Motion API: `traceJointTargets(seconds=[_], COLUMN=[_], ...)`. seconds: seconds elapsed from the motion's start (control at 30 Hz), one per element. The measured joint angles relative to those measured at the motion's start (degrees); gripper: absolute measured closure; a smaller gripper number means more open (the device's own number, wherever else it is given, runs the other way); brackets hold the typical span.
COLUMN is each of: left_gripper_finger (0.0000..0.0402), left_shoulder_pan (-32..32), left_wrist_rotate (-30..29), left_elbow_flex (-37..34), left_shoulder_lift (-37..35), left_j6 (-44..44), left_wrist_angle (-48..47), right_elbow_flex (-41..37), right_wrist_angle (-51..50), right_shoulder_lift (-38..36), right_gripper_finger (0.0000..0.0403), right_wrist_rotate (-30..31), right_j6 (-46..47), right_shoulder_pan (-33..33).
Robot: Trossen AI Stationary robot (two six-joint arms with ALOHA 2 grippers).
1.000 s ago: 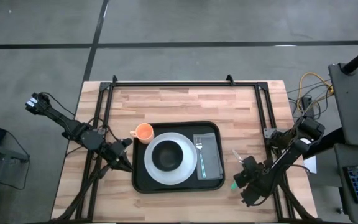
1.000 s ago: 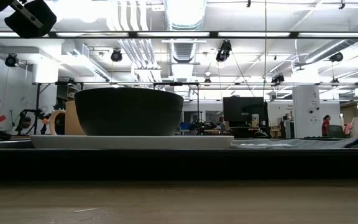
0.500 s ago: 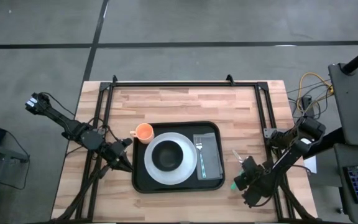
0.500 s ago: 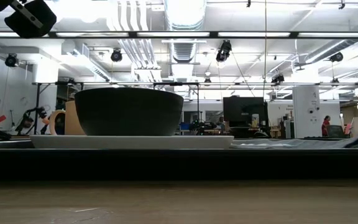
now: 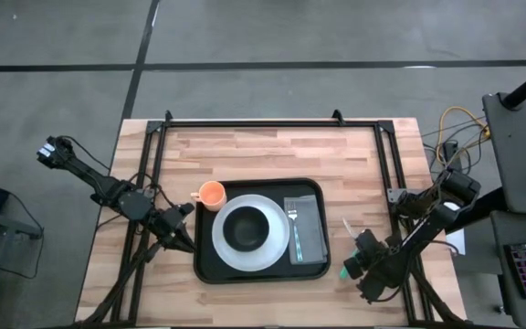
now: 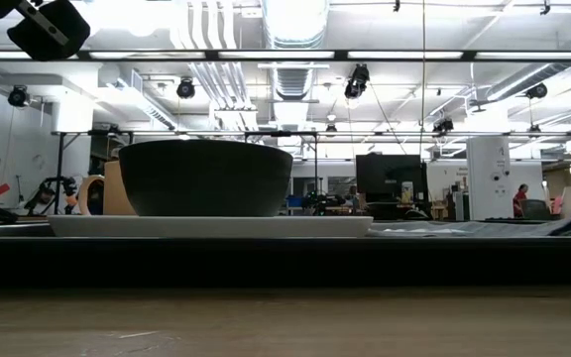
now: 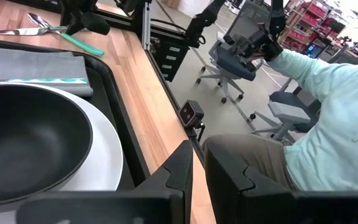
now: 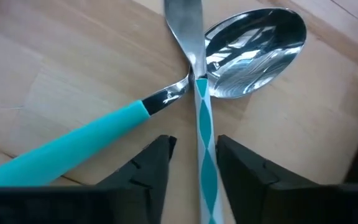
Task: Set up tray
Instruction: Put the green knife on the gray napkin
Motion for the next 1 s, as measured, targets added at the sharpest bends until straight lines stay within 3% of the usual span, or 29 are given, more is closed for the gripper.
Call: traceJointTargets(seconds=[0.27, 0.5, 0.83, 1.0], left_gripper_finger=[0.0378, 0.0378, 0.0378, 0.0378], left_shoulder_pan=[0.0, 0.0, 0.0, 0.0], left_wrist_rotate=[0.0, 0.0, 0.0, 0.0], left_elbow_flex=[0.0, 0.0, 0.0, 0.0], left_shoulder_lift=[0.0, 0.0, 0.0, 0.0], left_j6=[-0.6, -0.6, -0.6, -0.5], left_wrist_angle=[0.0, 0.0, 0.0, 0.1], right_elbow_flex=[0.0, 2.0, 20.4, 29.4], right_wrist_angle=[0.4, -1.8, -27.3, -30.3], right_shoulder_lift=[0.1, 0.4, -0.8, -0.9], right_gripper_finger=[0.0381, 0.0386, 0.0388, 0.0388], right_wrist_rotate=[0.1, -0.4, -0.2, 10.2], right_j6=[-0.6, -0.3, 1.8, 4.9], right_shoulder_pan=[0.0, 0.0, 0.1, -0.6])
